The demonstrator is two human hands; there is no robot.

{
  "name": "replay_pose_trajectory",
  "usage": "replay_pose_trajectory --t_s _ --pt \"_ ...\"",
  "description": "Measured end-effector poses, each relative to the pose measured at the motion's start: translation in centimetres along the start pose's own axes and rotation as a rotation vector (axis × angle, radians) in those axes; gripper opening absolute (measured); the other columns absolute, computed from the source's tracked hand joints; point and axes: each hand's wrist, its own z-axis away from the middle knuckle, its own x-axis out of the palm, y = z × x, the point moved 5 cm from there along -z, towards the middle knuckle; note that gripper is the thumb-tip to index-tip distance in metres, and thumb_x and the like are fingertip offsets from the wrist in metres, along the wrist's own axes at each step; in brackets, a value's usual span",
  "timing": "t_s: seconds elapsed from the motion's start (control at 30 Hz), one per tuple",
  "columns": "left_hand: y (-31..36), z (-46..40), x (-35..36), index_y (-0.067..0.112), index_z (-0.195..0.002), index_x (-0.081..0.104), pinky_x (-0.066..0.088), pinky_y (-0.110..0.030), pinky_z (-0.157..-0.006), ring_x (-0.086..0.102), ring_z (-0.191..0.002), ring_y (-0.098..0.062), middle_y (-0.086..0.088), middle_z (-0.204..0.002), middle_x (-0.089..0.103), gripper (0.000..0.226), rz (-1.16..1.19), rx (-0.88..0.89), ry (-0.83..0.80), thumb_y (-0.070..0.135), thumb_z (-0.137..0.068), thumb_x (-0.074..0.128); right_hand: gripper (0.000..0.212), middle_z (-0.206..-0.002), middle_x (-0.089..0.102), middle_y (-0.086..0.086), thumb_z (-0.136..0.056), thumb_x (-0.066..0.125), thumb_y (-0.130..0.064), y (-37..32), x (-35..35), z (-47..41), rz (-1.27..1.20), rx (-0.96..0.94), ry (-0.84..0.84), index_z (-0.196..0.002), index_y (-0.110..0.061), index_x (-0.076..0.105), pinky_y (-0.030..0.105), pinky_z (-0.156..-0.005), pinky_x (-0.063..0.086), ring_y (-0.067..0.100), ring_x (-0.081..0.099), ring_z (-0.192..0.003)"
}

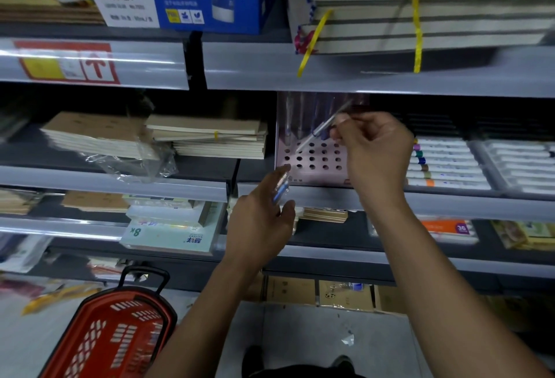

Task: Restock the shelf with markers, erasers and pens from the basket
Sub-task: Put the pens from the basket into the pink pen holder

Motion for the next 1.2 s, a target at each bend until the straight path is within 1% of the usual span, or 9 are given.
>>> replay_pose_trajectory --t_s 0.13,0.3,0.43,0.53,0.6,0.73,0.8,0.93,1.2 --pt "0.1 0.0 -0.1 0.042 -0.149 0.049 0.062 -0.028 -0.068 0.071 -0.073 -0.012 0.001 -0.115 0.077 0.059 -0.022 -0.014 0.01 0.027 -0.096 0.07 0.01 -0.069 0.074 -0.005 -0.086 0.074 -0.018 0.6 0.8 -0.9 0.175 -0.061 0.056 -0.078 -0.011 0.076 0.03 -0.059 0.055 0.014 0.071 -0.064" --pt "0.2 -0.1 -0.1 0.041 -0.148 0.05 0.058 -0.021 -0.064 0.072 -0.075 -0.013 0.0 -0.114 0.077 0.058 -0.018 -0.013 0.008 0.026 -0.096 0.069 0.024 -0.061 0.069 0.012 -0.086 0.072 -0.018 1.0 2.1 -1.7 0.358 -0.113 -0.015 -0.069 0.0 0.072 0.041 -0.05 0.052 0.031 0.065 -0.054" --pt "0.1 -0.1 0.0 0.039 -0.147 0.051 0.052 -0.015 -0.061 0.072 -0.075 -0.013 0.0 -0.114 0.077 0.055 -0.023 -0.025 0.006 0.028 -0.096 0.069 0.044 -0.046 0.056 0.011 -0.087 0.075 -0.015 0.8 3.3 -2.2 0.411 -0.139 -0.078 -0.05 -0.003 0.055 0.029 -0.039 0.037 0.017 0.044 -0.036" --pt "0.1 -0.2 0.0 0.038 -0.146 0.052 0.05 -0.015 -0.059 0.068 -0.07 -0.011 -0.001 -0.107 0.077 0.053 -0.022 -0.041 0.005 0.028 -0.096 0.069 0.053 -0.041 0.048 0.004 -0.089 0.073 -0.017 0.6 4.2 -2.6 0.478 -0.173 -0.123 -0.043 -0.014 0.046 0.029 -0.042 0.038 0.019 0.041 -0.034" --pt "0.1 -0.3 0.0 0.038 -0.145 0.052 0.051 -0.018 -0.057 0.067 -0.067 -0.009 0.0 -0.101 0.077 0.052 -0.017 -0.047 0.005 0.028 -0.097 0.068 0.046 -0.043 0.052 0.001 -0.092 0.071 -0.021 0.8 4.7 -2.7 0.556 -0.222 -0.16 -0.049 -0.015 0.056 0.031 -0.042 0.042 0.019 0.046 -0.036" --pt "-0.1 -0.4 -0.1 0.034 -0.145 0.055 0.061 -0.033 -0.064 0.071 -0.074 -0.017 -0.003 -0.101 0.077 0.05 0.022 -0.061 0.004 0.027 -0.097 0.067 0.015 -0.072 0.076 -0.003 -0.094 0.067 -0.016 2.2 5.1 -1.3 0.681 -0.247 -0.297 -0.088 -0.017 0.082 0.037 -0.059 0.058 0.011 0.064 -0.053" --pt "-0.2 -0.4 -0.1 0.032 -0.143 0.056 0.059 -0.031 -0.063 0.068 -0.071 -0.017 -0.005 -0.097 0.076 0.048 0.031 -0.068 0.006 0.027 -0.097 0.067 0.014 -0.086 0.079 -0.002 -0.092 0.067 -0.014 2.4 5.0 -0.6 0.669 -0.271 -0.293 -0.093 -0.017 0.082 0.038 -0.069 0.06 0.014 0.071 -0.067" --pt "0.0 -0.5 -0.1 0.03 -0.142 0.058 0.057 -0.03 -0.063 0.065 -0.069 -0.016 -0.005 -0.095 0.075 0.046 0.035 -0.064 0.005 0.026 -0.097 0.067 0.024 -0.091 0.08 -0.001 -0.091 0.073 -0.035 2.2 5.2 -0.8 0.642 -0.227 -0.178 -0.104 -0.016 0.081 0.032 -0.074 0.059 0.016 0.074 -0.079" --pt "0.0 -0.6 -0.1 0.029 -0.139 0.059 0.045 -0.02 -0.059 0.056 -0.063 -0.011 -0.009 -0.093 0.074 0.044 0.041 -0.027 0.014 0.023 -0.096 0.068 0.017 -0.079 0.078 -0.003 -0.091 0.068 -0.032 2.1 5.8 -0.3 0.761 -0.243 -0.169 -0.09 -0.021 0.08 0.032 -0.066 0.058 0.017 0.072 -0.069"
